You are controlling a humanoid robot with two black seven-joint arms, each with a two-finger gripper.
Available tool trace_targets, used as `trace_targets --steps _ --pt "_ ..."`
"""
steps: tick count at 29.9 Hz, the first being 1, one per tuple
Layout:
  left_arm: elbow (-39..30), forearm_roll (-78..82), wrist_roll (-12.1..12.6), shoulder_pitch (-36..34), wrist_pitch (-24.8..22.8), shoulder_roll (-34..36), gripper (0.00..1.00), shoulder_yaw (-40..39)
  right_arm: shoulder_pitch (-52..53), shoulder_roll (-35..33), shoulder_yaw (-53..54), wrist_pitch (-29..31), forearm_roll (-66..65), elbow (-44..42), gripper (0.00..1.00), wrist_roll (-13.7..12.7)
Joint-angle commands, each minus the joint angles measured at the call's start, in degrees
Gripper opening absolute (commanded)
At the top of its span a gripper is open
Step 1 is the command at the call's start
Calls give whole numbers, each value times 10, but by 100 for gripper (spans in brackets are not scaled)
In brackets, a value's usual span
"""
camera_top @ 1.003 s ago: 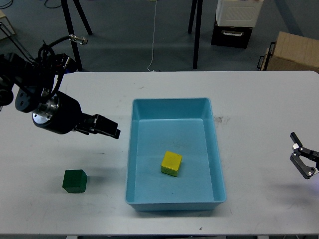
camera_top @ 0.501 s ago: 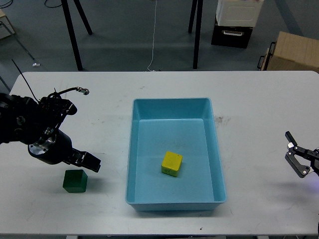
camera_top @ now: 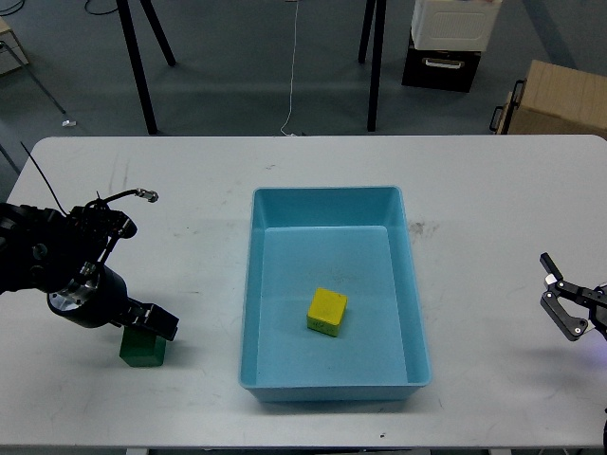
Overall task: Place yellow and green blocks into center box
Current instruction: 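Swing the left gripper over the green cube and lower it, then close the left gripper on the green cube and lift it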
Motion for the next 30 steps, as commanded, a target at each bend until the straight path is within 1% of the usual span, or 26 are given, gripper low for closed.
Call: trace_targets --steps 1,6,10,13,14,18,20,21,22,23,24,25,30 --pt "-4 1 0 0 0 5 100 0 0 0 0 0 0 0 100 0" --pt "-14 6 3 0 0 14 100 0 0 0 0 0 0 -1 100 0" --pt "-32 8 21 6 0 26 98 0 -1 0 0 0 0 -1 100 0" --pt "-36 12 33 6 0 32 93 0 -2 0 0 0 0 0 100 0" --pt "-37 16 39 6 0 35 89 0 -3 0 0 0 -1 -1 100 0" --pt "-44 47 50 6 0 36 57 -3 -3 1 0 0 -7 -1 100 0" --pt "-52 64 51 6 0 37 35 -3 -4 0 0 0 -8 0 100 0" --pt "-54 72 51 5 0 38 27 -3 -4 1 0 0 -8 0 100 0" --pt "-54 79 50 6 0 38 13 -3 -4 0 0 0 -8 -1 100 0" --pt "-54 77 53 8 0 37 9 -4 -4 0 0 0 -8 -1 100 0" --pt "-54 79 54 8 3 38 7 -4 -5 0 1 0 -8 0 100 0" --pt "-54 79 54 5 13 39 0 -5 -5 1 0 0 -8 -1 100 0" --pt "-54 76 50 -21 8 54 0 -55 -5 1 0 0 -8 0 100 0"
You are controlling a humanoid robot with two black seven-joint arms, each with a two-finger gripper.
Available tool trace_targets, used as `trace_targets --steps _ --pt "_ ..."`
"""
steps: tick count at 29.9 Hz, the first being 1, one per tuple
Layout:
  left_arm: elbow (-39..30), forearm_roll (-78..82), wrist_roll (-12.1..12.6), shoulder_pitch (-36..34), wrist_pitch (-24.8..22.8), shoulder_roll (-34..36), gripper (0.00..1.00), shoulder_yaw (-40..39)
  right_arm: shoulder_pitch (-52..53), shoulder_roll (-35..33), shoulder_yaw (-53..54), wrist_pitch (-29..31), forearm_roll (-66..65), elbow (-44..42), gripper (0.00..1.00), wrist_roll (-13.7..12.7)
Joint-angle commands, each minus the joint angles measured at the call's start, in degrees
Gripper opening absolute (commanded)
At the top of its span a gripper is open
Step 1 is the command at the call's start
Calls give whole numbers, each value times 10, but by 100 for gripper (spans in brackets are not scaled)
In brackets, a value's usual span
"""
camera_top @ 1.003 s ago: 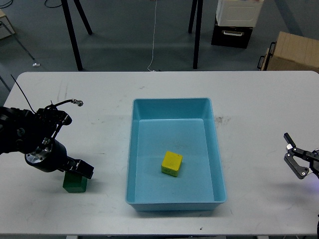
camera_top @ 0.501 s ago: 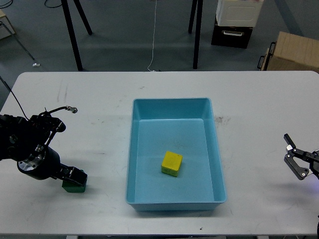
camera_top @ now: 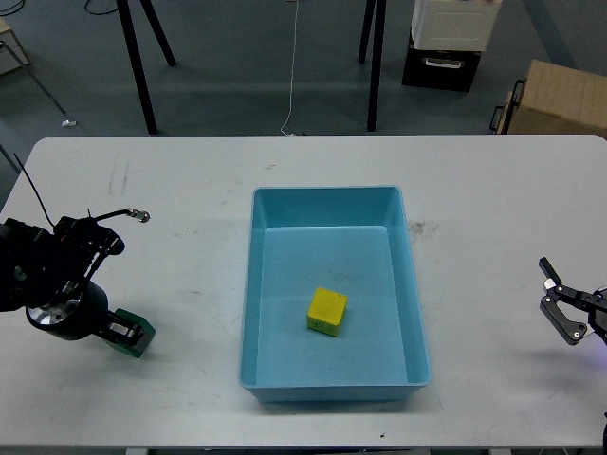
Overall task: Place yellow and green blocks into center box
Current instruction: 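Close the left gripper on the green cube and lift it, then move the green cube into the tray beside the yellow cube, release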
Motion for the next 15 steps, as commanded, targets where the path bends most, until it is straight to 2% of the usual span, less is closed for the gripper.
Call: trace_targets --steps 1,6,9,15 --pt "-1 -5 -3 -38 -7 5 0 -39 0 0 0 0 0 0 100 0" --pt "-3 -116 -14 -159 -10 -54 0 -54 0 0 1 0 0 0 100 0" --pt "-1 -175 -25 -224 -10 -133 0 -51 -1 0 1 0 -1 -1 100 0" --pt "8 -185 -36 -257 -10 -306 0 -37 -2 0 5 0 -4 -1 100 1"
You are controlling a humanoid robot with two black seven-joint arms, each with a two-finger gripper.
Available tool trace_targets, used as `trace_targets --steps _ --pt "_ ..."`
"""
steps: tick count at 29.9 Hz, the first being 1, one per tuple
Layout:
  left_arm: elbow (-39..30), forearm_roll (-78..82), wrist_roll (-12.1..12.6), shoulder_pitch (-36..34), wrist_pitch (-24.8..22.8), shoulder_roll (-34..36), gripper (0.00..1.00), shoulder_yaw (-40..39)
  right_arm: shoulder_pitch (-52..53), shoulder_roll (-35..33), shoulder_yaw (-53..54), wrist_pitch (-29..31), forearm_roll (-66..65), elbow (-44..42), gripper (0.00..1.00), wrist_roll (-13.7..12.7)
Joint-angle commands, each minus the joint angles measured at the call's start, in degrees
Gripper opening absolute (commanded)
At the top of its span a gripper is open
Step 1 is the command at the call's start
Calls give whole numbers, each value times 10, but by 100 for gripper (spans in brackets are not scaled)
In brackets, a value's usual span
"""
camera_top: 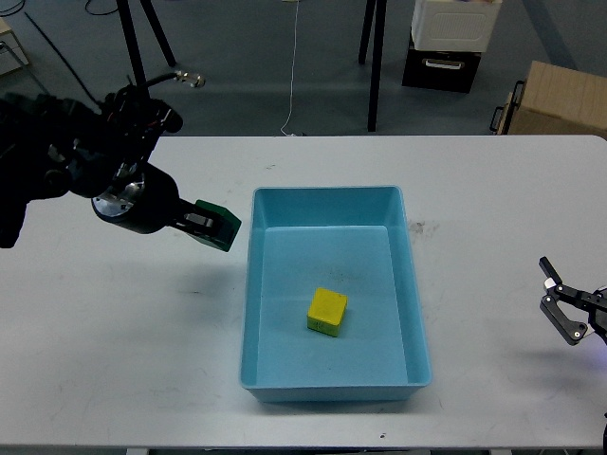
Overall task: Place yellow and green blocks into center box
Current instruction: 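Move the green cube into the tray beside the yellow cube, release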
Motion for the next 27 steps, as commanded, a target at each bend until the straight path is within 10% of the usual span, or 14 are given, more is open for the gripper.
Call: trace_targets --steps 1,7,15,27 --pt "4 -4 -7 -15 0 -98 0 7 -2 0 6 0 -1 0 100 0" --pt "32 -3 -8 -3 0 -161 7 17 -11 0 12 0 -1 1 100 0" --pt "72 -4 -19 44 0 -161 59 17 -14 1 10 0 -1 1 100 0" --pt "144 -4 -20 73 0 -161 75 0 -25 -6 11 0 -11 2 100 0"
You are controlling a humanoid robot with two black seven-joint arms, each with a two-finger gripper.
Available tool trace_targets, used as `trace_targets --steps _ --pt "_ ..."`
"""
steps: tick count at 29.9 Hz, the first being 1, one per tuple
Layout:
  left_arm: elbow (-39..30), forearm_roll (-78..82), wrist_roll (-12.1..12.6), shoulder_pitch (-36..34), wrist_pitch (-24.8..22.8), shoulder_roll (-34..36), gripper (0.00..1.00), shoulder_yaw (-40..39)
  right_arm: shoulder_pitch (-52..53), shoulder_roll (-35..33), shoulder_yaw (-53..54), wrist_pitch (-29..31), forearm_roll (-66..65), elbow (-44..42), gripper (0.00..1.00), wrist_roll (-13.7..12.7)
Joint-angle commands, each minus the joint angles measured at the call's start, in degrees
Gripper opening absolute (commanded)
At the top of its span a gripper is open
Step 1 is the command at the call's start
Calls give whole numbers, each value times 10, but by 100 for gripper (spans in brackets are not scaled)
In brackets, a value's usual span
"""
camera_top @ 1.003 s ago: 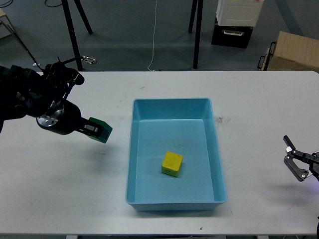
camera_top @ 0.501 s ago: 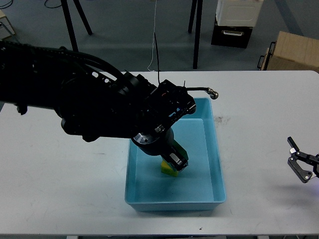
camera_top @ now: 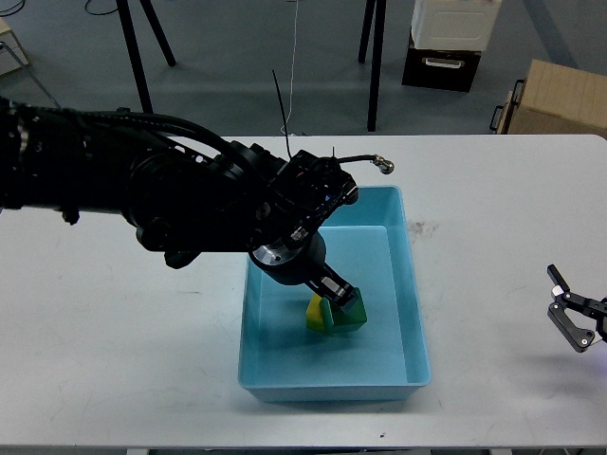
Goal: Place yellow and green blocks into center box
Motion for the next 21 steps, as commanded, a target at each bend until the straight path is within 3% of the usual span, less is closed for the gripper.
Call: trace_targets --steps 1,5,10,13,15,21 --pt "16 0 -1 1 0 0 76 -22 -4 -7 2 0 -7 1 100 0" --pt "37 -28 -16 14 0 26 77 -111 -4 -24 12 0 -7 1 100 1" --pt "119 -100 -19 69 0 100 87 -262 -3 -26 21 0 -8 1 100 2" --pt "153 -102 -16 113 0 133 89 -398 -3 -26 22 0 -8 1 100 2" --pt "161 -102 -20 150 0 156 100 -488 -3 -26 21 0 -7 1 100 2" --pt "162 -104 -22 265 0 213 100 -712 1 -25 36 0 -7 1 100 3"
